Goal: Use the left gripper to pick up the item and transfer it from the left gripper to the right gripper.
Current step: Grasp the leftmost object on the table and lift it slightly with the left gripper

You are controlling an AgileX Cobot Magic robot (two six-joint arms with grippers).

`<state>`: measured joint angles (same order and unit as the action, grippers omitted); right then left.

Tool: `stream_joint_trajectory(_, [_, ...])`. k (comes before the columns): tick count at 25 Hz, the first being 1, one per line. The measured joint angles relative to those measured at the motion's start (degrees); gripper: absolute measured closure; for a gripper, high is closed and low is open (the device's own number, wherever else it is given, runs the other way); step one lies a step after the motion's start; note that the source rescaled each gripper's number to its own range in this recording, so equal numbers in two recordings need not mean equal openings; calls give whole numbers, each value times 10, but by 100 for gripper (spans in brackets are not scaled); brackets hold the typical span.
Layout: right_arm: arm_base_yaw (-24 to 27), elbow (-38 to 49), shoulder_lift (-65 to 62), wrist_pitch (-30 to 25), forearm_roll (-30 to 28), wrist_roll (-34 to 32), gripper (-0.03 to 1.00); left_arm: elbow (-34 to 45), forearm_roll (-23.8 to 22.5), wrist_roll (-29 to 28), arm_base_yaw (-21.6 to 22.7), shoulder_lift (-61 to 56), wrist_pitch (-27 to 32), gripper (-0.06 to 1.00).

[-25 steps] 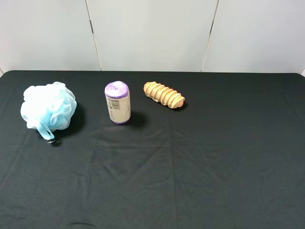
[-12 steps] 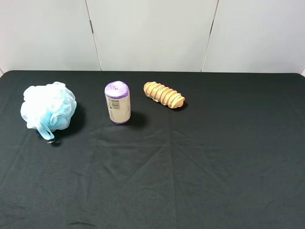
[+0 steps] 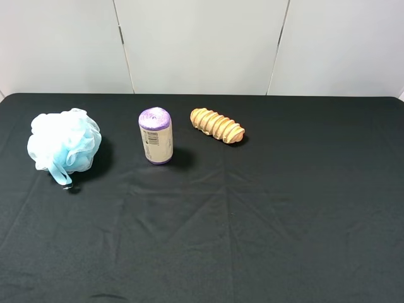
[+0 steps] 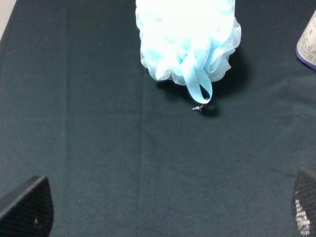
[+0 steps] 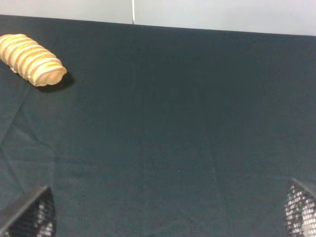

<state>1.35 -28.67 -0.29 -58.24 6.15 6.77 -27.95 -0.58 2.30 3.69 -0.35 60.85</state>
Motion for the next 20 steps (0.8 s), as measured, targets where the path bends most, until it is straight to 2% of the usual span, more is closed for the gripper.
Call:
stream_joint_trajectory(7, [0, 0, 0, -1, 0, 0, -3, 0, 0, 0, 0, 0, 1, -5])
stream_joint_trajectory(11, [0, 0, 0, -1, 0, 0, -3, -25, 0, 0, 0, 10, 26, -5])
stream_joint_trajectory(15, [0, 0, 0, -1, 0, 0, -3, -74, 0, -8, 0, 82, 55, -5])
stream_joint_trajectory(20, [0, 0, 0, -1, 0, 0, -3, -140, -3, -12, 0, 204, 57, -5])
